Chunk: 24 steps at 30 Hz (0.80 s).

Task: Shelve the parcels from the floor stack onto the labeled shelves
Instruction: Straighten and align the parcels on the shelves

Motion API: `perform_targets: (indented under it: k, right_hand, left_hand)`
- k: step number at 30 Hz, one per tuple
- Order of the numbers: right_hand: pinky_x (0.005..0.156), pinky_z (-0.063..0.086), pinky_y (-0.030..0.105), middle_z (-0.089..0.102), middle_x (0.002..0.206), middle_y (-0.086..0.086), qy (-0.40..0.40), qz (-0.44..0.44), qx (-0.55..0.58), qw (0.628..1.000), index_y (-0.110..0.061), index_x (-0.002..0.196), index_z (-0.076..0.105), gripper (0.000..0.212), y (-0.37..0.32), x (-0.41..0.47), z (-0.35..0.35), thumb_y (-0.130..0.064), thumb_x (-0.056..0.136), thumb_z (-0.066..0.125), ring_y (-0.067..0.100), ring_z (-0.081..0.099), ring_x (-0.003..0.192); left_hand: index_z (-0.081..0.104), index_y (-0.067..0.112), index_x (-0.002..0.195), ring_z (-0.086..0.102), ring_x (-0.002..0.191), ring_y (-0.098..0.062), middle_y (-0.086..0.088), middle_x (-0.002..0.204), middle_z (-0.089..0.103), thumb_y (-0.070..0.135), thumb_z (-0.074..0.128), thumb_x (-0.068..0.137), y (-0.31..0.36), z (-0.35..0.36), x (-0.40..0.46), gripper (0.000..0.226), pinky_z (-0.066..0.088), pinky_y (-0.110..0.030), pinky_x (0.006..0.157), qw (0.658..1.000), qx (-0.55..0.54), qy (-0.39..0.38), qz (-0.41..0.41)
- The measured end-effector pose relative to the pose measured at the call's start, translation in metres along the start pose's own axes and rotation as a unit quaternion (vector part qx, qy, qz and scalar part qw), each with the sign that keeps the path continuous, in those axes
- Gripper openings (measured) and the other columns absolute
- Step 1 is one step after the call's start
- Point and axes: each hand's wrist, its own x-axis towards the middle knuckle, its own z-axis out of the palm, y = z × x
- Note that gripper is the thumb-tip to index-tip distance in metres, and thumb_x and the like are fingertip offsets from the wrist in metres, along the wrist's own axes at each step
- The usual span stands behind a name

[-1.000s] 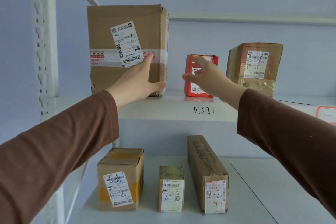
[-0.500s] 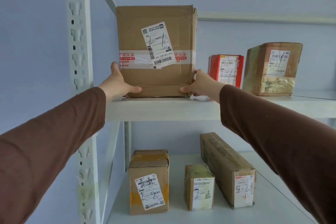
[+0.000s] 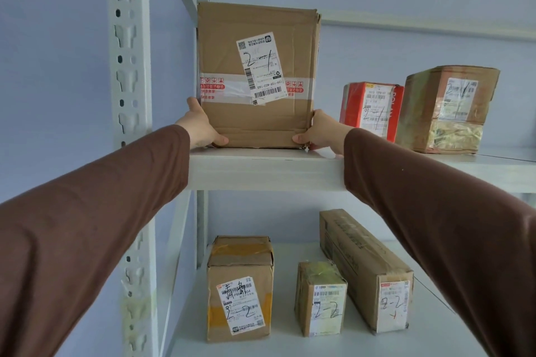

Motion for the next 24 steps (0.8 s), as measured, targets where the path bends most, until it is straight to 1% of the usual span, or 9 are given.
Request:
perform_targets:
  k: [3, 5, 7, 9, 11, 13, 15, 18, 24]
  right_hand:
    - [0.095, 0.057, 0.044, 0.050, 0.141, 0.014, -0.003, 0.003, -0.005, 1.000, -0.008, 0.145, 0.033, 0.079, -0.002, -0.005, -0.003, -0.017, 0.085, 0.082, 0.034, 0.059, 0.120]
    - [0.103, 0.052, 0.044, 0.043, 0.150, 0.013, -0.003, -0.002, -0.027, 1.000, -0.009, 0.158, 0.013, 0.100, -0.003, -0.014, -0.005, -0.025, 0.086, 0.081, 0.036, 0.052, 0.129]
    - [0.112, 0.041, 0.044, 0.037, 0.157, 0.015, 0.023, -0.036, -0.074, 0.996, -0.010, 0.161, -0.002, 0.111, -0.006, -0.030, -0.006, -0.035, 0.089, 0.078, 0.038, 0.043, 0.140]
    - [0.113, 0.038, 0.047, 0.038, 0.156, 0.013, 0.071, -0.100, -0.149, 0.981, -0.011, 0.160, 0.010, 0.100, -0.008, -0.050, -0.008, -0.046, 0.090, 0.074, 0.039, 0.041, 0.141]
    - [0.115, 0.031, 0.047, 0.035, 0.159, 0.009, 0.103, -0.166, -0.215, 0.957, -0.014, 0.158, 0.021, 0.087, -0.010, -0.078, -0.007, -0.052, 0.093, 0.066, 0.035, 0.031, 0.146]
    - [0.119, 0.026, 0.044, 0.026, 0.166, 0.003, 0.121, -0.219, -0.229, 0.941, -0.018, 0.159, 0.024, 0.080, -0.010, -0.111, -0.002, -0.052, 0.096, 0.061, 0.026, 0.019, 0.153]
    - [0.121, 0.024, 0.041, 0.022, 0.168, -0.002, 0.150, -0.272, -0.232, 0.922, -0.022, 0.160, 0.026, 0.078, -0.006, -0.144, 0.007, -0.055, 0.097, 0.058, 0.019, 0.014, 0.155]
    - [0.122, 0.027, 0.041, 0.029, 0.166, -0.002, 0.182, -0.340, -0.236, 0.892, -0.020, 0.157, 0.034, 0.074, 0.010, -0.187, 0.027, -0.055, 0.096, 0.057, 0.019, 0.020, 0.153]
    - [0.121, 0.033, 0.040, 0.038, 0.161, 0.002, 0.162, -0.372, -0.194, 0.893, -0.015, 0.154, 0.041, 0.072, 0.063, -0.247, 0.089, -0.054, 0.096, 0.056, 0.023, 0.029, 0.151]
  left_hand:
    - [-0.017, 0.011, 0.159, 0.057, 0.094, -0.025, -0.009, 0.117, 0.052, 0.023, 0.083, 0.085, -0.001, 0.001, -0.001, 0.125, 0.049, -0.034, 0.087, 1.000, 0.006, 0.012, 0.000]
    - [-0.022, 0.013, 0.158, 0.057, 0.111, -0.030, -0.008, 0.139, 0.048, 0.029, 0.084, 0.083, -0.001, -0.002, -0.001, 0.131, 0.046, -0.036, 0.099, 1.000, 0.022, 0.014, 0.007]
    - [-0.029, 0.016, 0.156, 0.040, 0.144, -0.035, -0.016, 0.168, 0.011, 0.036, 0.085, 0.080, -0.001, -0.006, -0.005, 0.138, 0.034, -0.039, 0.116, 0.998, 0.054, 0.022, 0.028]
    - [-0.026, 0.014, 0.157, 0.015, 0.156, -0.030, -0.015, 0.169, -0.014, 0.044, 0.081, 0.082, 0.000, -0.009, -0.016, 0.134, 0.019, -0.037, 0.122, 0.993, 0.086, 0.030, 0.076]
    - [-0.016, 0.013, 0.160, 0.003, 0.157, -0.026, -0.010, 0.170, -0.013, 0.053, 0.074, 0.086, 0.000, -0.009, -0.035, 0.124, 0.011, -0.037, 0.125, 0.982, 0.120, 0.042, 0.141]
    - [-0.007, 0.014, 0.162, 0.005, 0.157, -0.025, -0.008, 0.171, -0.002, 0.058, 0.067, 0.089, -0.001, -0.007, -0.060, 0.112, 0.012, -0.039, 0.127, 0.968, 0.135, 0.064, 0.201]
    - [-0.003, 0.017, 0.163, 0.002, 0.157, -0.021, -0.005, 0.171, 0.001, 0.056, 0.062, 0.092, -0.004, -0.004, -0.093, 0.104, 0.008, -0.035, 0.126, 0.954, 0.142, 0.087, 0.249]
    - [-0.003, 0.021, 0.163, -0.007, 0.156, -0.011, 0.004, 0.171, -0.006, 0.053, 0.059, 0.095, -0.016, 0.006, -0.150, 0.098, -0.003, -0.023, 0.120, 0.931, 0.162, 0.107, 0.308]
    - [0.006, 0.018, 0.164, -0.003, 0.157, -0.009, 0.005, 0.171, 0.004, 0.054, 0.055, 0.093, -0.074, 0.053, -0.228, 0.093, 0.009, -0.028, 0.125, 0.905, 0.179, 0.115, 0.369]
